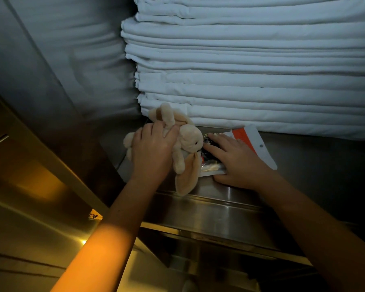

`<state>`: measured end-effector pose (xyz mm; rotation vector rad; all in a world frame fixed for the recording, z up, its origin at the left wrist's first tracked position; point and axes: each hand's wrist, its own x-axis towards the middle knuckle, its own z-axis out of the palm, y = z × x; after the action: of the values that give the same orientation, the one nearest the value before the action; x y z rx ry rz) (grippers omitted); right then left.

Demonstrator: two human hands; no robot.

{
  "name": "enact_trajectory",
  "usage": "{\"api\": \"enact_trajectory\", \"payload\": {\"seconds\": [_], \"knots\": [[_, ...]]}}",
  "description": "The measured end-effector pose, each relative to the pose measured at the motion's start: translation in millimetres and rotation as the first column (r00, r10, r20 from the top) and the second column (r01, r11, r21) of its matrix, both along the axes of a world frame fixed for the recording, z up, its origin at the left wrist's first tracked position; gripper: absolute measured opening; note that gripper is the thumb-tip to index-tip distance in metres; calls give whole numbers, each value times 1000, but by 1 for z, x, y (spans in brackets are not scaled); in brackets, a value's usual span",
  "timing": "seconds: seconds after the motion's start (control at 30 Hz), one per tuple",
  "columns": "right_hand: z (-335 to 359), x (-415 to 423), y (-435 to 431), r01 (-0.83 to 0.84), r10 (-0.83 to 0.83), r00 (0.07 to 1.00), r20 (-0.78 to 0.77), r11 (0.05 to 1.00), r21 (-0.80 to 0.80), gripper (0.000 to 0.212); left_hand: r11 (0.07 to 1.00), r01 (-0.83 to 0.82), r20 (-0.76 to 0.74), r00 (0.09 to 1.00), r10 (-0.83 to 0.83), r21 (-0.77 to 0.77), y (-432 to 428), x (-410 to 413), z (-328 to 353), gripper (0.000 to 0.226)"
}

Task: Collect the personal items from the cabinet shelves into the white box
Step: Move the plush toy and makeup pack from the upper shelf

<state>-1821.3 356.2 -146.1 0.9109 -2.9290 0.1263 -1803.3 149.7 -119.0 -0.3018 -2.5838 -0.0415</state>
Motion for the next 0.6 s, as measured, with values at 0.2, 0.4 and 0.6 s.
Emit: {"api": "enact_trajectory", "payload": {"seconds": [0.2,0.4,0.6], "knots": [[-4,4,-10,42,-38,996,-76,998,47,73,1000,-16,25,1000,16,5,-3,0,0,42],[-2,2,-19,55,-45,993,-107,995,89,64,999,-36,70,997,37,-26,-6,1,4,49],[2,2,-26,79,-66,991,-114,991,110,63,997,-62,78,995,66,-52,-9,3,3,45]]}}
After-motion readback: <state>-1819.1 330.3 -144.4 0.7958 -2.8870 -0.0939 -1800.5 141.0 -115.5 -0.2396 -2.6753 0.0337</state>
